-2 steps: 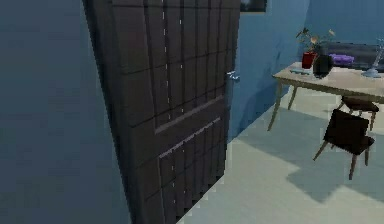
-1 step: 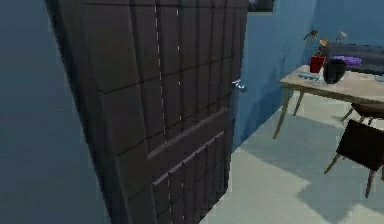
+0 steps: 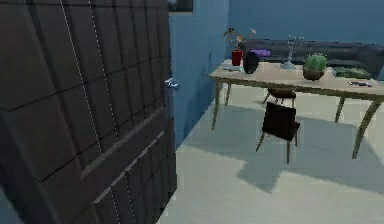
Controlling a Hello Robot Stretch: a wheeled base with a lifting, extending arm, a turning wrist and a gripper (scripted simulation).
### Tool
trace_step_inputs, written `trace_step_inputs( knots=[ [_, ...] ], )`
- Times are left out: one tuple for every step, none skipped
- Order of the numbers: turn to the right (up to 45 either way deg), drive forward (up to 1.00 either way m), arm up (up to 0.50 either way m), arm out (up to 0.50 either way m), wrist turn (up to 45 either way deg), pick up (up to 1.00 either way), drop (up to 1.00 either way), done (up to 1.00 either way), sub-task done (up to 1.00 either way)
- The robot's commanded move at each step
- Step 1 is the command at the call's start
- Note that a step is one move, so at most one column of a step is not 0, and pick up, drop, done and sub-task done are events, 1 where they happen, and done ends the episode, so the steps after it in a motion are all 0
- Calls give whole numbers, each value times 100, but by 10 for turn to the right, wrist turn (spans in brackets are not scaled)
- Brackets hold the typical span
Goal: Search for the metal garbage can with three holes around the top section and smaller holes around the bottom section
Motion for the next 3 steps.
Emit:
trace_step_inputs(
  knots=[
    [0,45,0,0,0,0,0,0,0],
    [450,0,0,0,0,0,0,0,0],
    [150,0,0,0,0,0,0,0,0]
  ],
)
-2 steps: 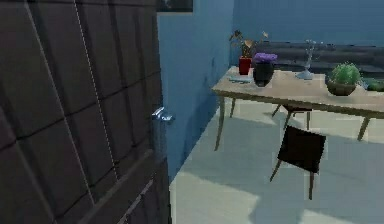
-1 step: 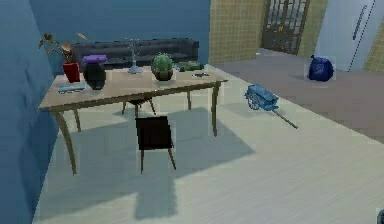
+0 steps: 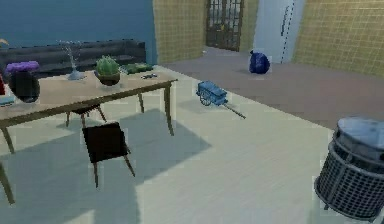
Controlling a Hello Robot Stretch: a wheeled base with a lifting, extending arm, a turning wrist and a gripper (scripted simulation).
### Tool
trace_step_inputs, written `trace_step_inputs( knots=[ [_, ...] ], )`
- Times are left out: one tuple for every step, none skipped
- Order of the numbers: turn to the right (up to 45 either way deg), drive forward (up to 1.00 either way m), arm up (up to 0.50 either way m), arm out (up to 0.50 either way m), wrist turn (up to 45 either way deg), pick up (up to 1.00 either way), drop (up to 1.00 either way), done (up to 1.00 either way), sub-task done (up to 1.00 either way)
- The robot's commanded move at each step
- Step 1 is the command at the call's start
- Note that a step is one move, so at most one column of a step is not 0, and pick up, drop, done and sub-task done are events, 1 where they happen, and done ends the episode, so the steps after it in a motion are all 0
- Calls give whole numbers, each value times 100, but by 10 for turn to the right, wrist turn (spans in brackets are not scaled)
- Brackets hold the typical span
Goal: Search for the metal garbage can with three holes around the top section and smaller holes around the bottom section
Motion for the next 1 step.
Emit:
trace_step_inputs(
  knots=[
    [0,35,0,0,0,0,0,0,0]
  ],
)
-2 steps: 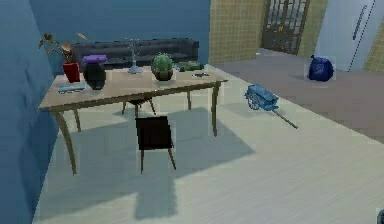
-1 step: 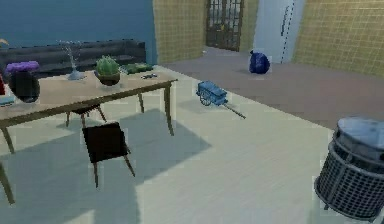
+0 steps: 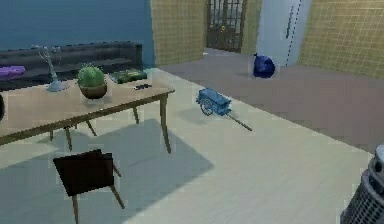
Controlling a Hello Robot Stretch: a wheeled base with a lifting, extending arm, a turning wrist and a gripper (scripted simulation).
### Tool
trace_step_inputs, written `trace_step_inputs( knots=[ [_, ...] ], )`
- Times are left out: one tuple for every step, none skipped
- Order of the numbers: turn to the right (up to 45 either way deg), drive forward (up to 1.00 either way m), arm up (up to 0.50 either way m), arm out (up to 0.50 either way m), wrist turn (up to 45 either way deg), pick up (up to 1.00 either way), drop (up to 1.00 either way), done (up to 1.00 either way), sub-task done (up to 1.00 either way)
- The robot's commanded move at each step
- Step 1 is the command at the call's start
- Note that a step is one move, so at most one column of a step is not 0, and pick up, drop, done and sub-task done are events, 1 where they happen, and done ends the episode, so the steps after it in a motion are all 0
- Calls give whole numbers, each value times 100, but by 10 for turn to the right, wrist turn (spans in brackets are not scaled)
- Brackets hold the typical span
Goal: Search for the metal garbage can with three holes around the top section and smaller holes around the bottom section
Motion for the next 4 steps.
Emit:
trace_step_inputs(
  knots=[
    [420,0,0,0,0,0,0,0,0],
    [0,55,0,0,0,0,0,0,0],
    [210,0,0,0,0,0,0,0,0],
    [0,0,0,0,0,0,0,100,0]
  ],
)
